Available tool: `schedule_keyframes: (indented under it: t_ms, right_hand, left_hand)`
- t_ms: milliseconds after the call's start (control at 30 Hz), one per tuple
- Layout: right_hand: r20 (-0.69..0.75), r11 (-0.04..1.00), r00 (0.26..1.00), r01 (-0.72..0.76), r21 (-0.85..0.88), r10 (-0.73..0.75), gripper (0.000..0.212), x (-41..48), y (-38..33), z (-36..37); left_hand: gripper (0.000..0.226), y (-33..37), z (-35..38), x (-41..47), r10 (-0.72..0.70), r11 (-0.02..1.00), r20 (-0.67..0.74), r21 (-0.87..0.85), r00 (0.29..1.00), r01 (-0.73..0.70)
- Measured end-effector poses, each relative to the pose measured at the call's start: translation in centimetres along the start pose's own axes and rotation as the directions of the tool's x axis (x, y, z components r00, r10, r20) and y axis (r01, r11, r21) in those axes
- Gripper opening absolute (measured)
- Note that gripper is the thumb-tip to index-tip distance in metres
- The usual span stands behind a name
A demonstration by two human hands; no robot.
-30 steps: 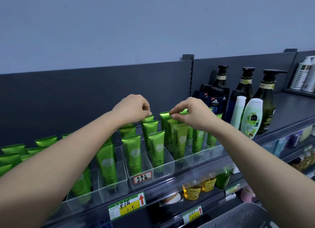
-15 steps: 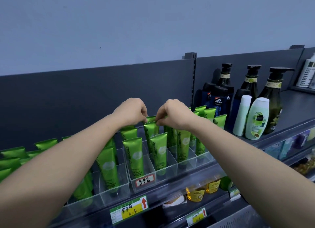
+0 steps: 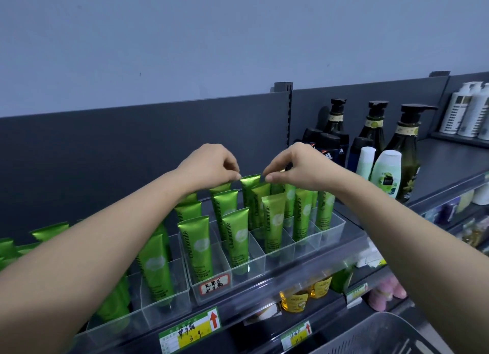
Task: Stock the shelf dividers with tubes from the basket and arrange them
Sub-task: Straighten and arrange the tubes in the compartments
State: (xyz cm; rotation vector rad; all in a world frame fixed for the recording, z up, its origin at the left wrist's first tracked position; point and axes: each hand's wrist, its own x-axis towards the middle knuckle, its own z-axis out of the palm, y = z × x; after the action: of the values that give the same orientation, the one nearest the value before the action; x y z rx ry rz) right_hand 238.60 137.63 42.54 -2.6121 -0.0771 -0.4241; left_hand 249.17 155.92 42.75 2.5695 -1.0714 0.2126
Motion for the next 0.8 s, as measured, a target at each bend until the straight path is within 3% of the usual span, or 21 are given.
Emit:
schedule_keyframes:
  t_ms: [167,300,800]
  right_hand:
    - [0.137,1.000,0.990,-0.028,0.005,0.027,0.016,-1.7,1.0,0.0]
    - [0.091,1.000,0.996,-0.008,-0.020,0.010,0.016,-2.0,1.5,0.7]
    - [0.048,1.000,0.998,0.031,0.004,-0.031,0.016,-2.1,1.9,1.4]
  left_hand:
    - [0.028,3.0,1.6,0.7,0.134,0.991,0.110,0.006,0.985,-0.136]
    - [0.021,3.4,2.8,1.1,0.112,0.990,0.117,0.068,0.987,-0.120]
    - [0.017,3.1,2.6,0.8,0.050,0.999,0.090,-0.003,0.995,-0.050]
